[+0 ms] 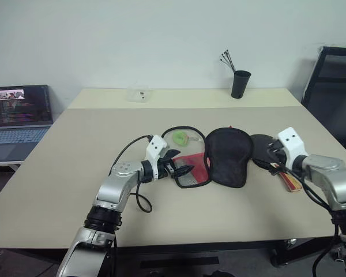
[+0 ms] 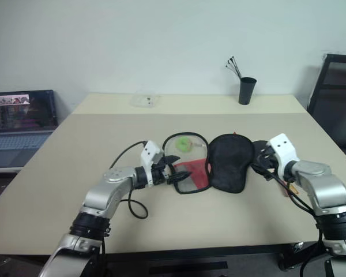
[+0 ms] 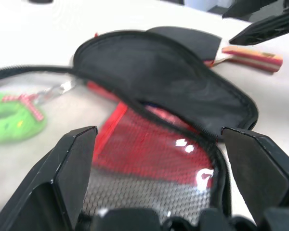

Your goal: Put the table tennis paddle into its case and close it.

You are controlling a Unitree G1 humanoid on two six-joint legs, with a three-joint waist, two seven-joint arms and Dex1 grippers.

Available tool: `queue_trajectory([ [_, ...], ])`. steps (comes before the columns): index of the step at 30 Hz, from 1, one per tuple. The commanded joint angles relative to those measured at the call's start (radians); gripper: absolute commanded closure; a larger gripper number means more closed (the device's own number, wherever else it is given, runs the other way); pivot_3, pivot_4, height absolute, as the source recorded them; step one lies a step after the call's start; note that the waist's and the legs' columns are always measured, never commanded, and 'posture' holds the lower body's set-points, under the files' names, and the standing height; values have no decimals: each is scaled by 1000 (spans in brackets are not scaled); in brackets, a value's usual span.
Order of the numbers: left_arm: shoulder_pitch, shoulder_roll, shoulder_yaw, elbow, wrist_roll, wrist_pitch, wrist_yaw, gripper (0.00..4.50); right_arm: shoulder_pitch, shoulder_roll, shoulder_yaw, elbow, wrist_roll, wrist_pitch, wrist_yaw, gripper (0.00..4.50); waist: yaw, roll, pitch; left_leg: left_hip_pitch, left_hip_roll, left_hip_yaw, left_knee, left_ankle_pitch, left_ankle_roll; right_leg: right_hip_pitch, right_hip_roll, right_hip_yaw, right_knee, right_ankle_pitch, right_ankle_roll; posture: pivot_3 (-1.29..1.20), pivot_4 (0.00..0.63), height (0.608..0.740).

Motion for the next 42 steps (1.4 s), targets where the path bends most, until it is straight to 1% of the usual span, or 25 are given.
queue_trajectory([
  [1,-26,8,3,-19,-34,-22,-70,0,17,-24,-70,40,29,40,18,72,0,0,0,0,0,0,0,0,0,0,0,0,0,0,0,0,150,740],
  [8,-41,-1,-11,-9,-34,-52,-137,0,9,-28,-62,211,-9,-20,16,72,-2,0,0,1,0,1,0,0,0,0,0,1,1,0,0,0,150,740],
  [14,-40,0,-10,-9,-22,-53,-136,0,-34,-13,-42,337,-39,-84,25,72,-2,0,0,2,0,3,0,0,0,0,0,3,1,0,0,0,150,740],
  [23,-20,16,-3,25,-10,-86,-140,0,-47,35,-24,390,-43,-103,29,72,-3,0,0,3,0,5,0,0,0,0,1,5,1,0,0,0,150,740],
  [24,-17,17,-3,30,-9,-92,-139,0,-48,43,-19,397,-49,-109,24,231,-3,0,0,4,0,5,0,0,0,0,1,6,1,0,0,0,150,740],
  [26,-9,19,-3,26,-9,-94,-137,0,-52,55,-16,408,-61,-119,8,697,-4,0,0,4,0,6,0,0,0,0,1,7,2,0,0,0,150,740],
  [31,7,25,-2,2,-12,-84,-129,0,-69,84,-39,439,-78,-125,-42,2282,-6,0,0,6,1,10,0,0,0,0,1,10,2,2,1,0,150,740],
  [34,22,32,0,-27,-16,-68,-120,0,-73,90,-69,448,-80,-117,-89,3314,-7,-1,0,6,1,11,0,0,0,1,1,12,2,3,1,0,150,740],
  [35,26,33,0,-34,-17,-64,-117,0,-75,87,-77,452,-81,-117,-101,3410,-6,-1,-1,7,1,12,1,0,0,1,1,13,1,3,2,0,150,740],
  [39,45,36,1,-64,-22,-45,-103,0,-99,66,-129,476,-80,-126,-162,3410,-4,-1,-1,7,1,14,1,0,0,1,0,16,1,4,4,0,150,740],
  [42,57,33,2,-78,-24,-36,-94,0,-123,56,-166,454,-73,-125,-207,3410,0,-1,0,7,1,15,1,0,0,1,-2,17,1,5,4,0,150,740],
])
